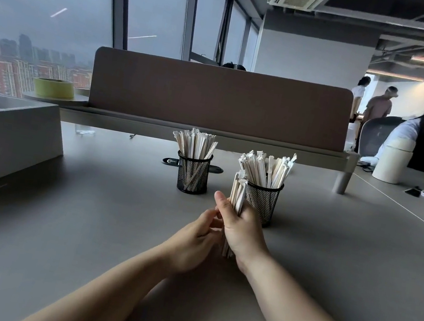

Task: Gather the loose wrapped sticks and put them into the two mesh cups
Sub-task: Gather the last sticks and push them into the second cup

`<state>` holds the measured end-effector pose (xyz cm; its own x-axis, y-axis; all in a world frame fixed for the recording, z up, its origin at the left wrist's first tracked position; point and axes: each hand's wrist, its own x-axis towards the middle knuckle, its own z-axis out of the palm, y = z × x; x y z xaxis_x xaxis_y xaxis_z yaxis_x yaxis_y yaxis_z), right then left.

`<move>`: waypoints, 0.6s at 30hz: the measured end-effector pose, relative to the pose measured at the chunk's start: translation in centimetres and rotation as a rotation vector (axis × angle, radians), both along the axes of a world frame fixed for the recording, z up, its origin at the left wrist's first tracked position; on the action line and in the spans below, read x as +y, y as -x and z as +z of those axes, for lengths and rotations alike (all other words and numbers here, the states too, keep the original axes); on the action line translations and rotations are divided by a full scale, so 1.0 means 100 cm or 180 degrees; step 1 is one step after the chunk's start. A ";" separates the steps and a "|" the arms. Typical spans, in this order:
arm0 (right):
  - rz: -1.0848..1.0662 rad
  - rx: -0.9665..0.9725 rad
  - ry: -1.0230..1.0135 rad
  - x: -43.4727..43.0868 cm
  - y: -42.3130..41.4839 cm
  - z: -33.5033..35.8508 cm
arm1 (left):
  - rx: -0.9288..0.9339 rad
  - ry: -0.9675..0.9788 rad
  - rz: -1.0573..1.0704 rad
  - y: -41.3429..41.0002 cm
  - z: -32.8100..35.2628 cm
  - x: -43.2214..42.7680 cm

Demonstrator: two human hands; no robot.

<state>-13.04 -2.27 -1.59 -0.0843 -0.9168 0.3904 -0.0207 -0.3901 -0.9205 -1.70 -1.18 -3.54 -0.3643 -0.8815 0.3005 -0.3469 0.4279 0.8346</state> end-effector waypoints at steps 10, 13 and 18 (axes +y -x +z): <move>0.0233 0.0120 -0.0115 0.004 0.004 0.005 | -0.0704 0.0209 -0.0039 0.012 -0.001 0.006; 0.0378 0.0078 -0.0242 0.002 0.002 0.009 | -0.0557 0.0255 0.0042 0.014 0.002 0.006; 0.0154 0.0453 -0.0394 -0.005 0.011 0.021 | -0.0355 0.0299 0.0070 0.019 0.006 0.008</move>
<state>-14.17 -2.80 0.52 0.0091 -0.9601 0.2794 -0.1380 -0.2779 -0.9506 -3.63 -0.42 -2.97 -0.3809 -0.8595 0.3408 -0.4454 0.4935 0.7471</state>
